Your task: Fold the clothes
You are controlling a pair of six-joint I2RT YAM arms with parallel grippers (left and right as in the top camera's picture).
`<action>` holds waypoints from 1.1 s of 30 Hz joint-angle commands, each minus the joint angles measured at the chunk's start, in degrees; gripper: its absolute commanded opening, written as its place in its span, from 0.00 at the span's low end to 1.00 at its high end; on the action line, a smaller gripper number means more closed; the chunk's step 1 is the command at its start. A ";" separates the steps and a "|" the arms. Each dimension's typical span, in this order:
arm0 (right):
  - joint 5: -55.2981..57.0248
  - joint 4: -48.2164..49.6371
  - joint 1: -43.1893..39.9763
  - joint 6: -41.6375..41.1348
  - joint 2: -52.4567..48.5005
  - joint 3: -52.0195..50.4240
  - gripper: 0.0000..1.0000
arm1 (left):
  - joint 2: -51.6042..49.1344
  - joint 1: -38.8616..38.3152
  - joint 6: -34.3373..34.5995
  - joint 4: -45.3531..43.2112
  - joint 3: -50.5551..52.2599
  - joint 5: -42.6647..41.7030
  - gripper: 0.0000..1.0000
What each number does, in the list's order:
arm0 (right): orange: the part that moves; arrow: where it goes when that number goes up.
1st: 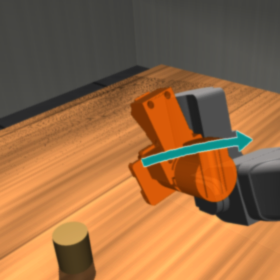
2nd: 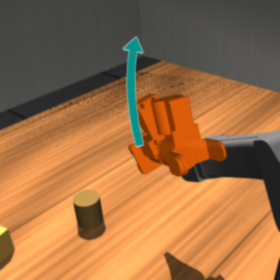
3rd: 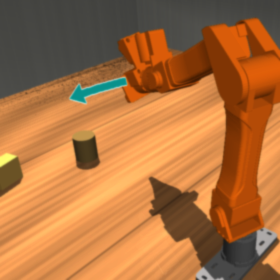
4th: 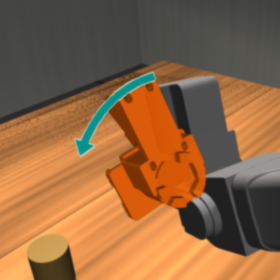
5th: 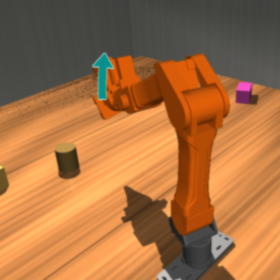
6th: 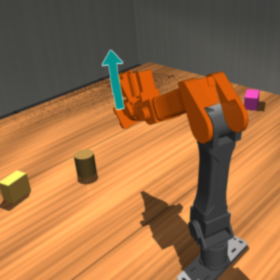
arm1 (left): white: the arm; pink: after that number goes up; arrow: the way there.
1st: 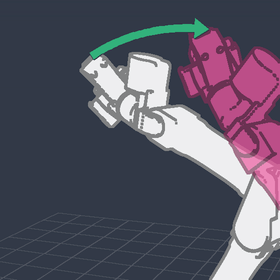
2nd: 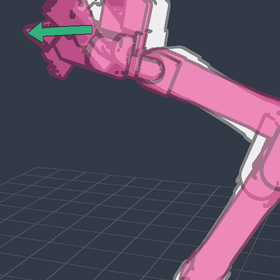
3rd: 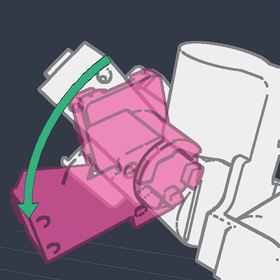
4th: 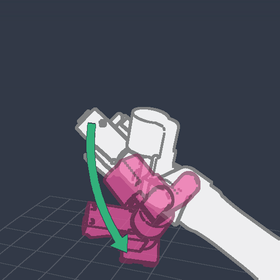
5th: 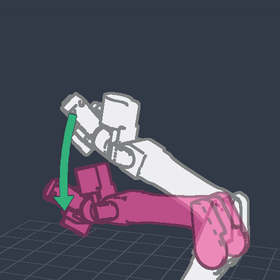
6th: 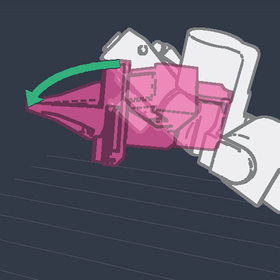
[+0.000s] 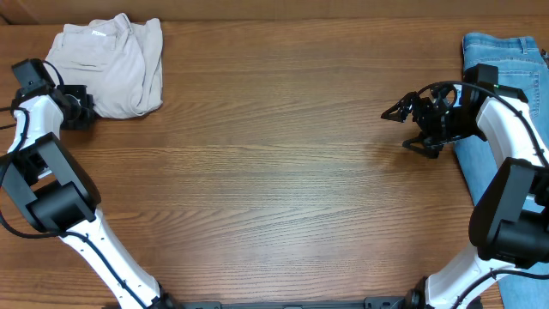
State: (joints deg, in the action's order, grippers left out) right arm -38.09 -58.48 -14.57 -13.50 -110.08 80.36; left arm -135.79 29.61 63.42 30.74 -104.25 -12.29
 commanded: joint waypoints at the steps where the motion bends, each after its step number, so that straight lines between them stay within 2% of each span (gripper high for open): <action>1: 0.09 0.07 0.28 0.24 1.44 1.09 1.00 | -3.61 0.68 -1.84 -0.13 1.88 6.49 0.19; 7: 0.11 0.15 0.52 0.26 1.44 1.09 1.00 | -3.58 -0.17 -9.70 2.43 1.42 4.85 0.36; 11: 0.09 0.85 0.52 0.24 1.44 1.09 1.00 | -3.48 0.13 -9.97 5.11 1.36 3.91 0.39; 17: 0.09 1.62 0.52 0.24 1.44 1.09 1.00 | -2.49 0.26 -15.43 6.34 1.33 -0.85 0.40; 23: 0.11 2.03 0.52 0.28 1.44 1.09 1.00 | 0.87 0.26 -17.35 10.51 1.33 -1.68 0.43; 24: 0.11 2.27 0.52 0.28 1.44 1.09 1.00 | 1.64 0.26 -17.35 11.54 1.33 -1.68 0.48; 25: 0.09 2.49 0.52 0.28 1.44 1.09 1.00 | 2.27 0.26 -17.38 12.37 1.33 -1.68 0.60; 27: 0.11 2.80 0.52 0.28 1.44 1.09 1.00 | 3.58 0.28 -17.31 14.38 1.33 -1.68 1.00; 33: 0.09 2.75 0.55 0.85 1.44 1.09 1.00 | 6.36 0.42 -17.38 16.63 1.33 -0.79 1.00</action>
State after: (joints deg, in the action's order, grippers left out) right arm -38.09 -55.92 -14.48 -13.47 -110.08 80.36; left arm -131.85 29.71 47.40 46.33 -104.40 -14.11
